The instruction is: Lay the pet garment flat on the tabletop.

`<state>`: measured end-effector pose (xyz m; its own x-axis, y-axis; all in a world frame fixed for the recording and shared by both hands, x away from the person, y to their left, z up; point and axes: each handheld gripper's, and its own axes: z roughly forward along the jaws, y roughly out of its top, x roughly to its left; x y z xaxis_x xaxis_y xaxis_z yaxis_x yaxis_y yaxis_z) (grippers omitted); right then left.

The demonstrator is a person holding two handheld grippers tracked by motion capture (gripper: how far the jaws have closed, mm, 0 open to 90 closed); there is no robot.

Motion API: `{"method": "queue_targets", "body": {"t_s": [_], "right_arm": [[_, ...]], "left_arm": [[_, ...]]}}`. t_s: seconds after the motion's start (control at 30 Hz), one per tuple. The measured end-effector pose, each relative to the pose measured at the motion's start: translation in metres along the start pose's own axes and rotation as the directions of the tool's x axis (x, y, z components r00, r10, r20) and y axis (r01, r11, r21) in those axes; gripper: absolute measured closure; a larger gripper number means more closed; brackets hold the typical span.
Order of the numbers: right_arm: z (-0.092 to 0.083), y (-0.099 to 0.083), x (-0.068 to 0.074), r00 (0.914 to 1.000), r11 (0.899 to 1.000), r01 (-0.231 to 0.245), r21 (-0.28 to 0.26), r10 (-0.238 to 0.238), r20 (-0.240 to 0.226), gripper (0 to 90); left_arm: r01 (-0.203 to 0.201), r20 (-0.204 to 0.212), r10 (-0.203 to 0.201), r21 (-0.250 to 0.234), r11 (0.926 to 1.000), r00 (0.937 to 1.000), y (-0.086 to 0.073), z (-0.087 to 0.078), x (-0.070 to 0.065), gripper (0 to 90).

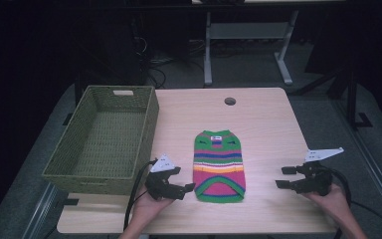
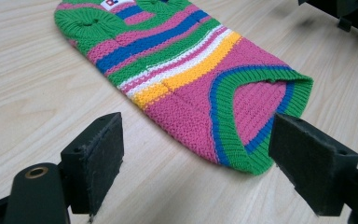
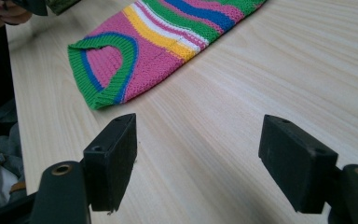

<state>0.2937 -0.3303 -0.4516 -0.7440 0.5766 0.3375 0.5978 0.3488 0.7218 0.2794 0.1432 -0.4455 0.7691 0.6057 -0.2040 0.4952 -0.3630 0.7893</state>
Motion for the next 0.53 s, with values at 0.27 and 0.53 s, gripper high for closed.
{"method": "queue_targets", "body": {"t_s": [0.27,0.53], "right_arm": [[-0.01,-0.01,0.003,0.9998,1.0,-0.003,-0.004,0.003,0.018,27.1],[-0.02,-0.018,0.013,0.9992,0.999,-0.005,-0.043,0.007,0.04,26.5]], "left_arm": [[-0.011,-0.011,0.011,-0.006,0.9999,0.9999,-0.006,-0.008,-0.002,17.8],[-0.019,-0.011,0.018,-0.015,0.9997,0.9998,-0.009,-0.015,-0.009,17.8]]}}
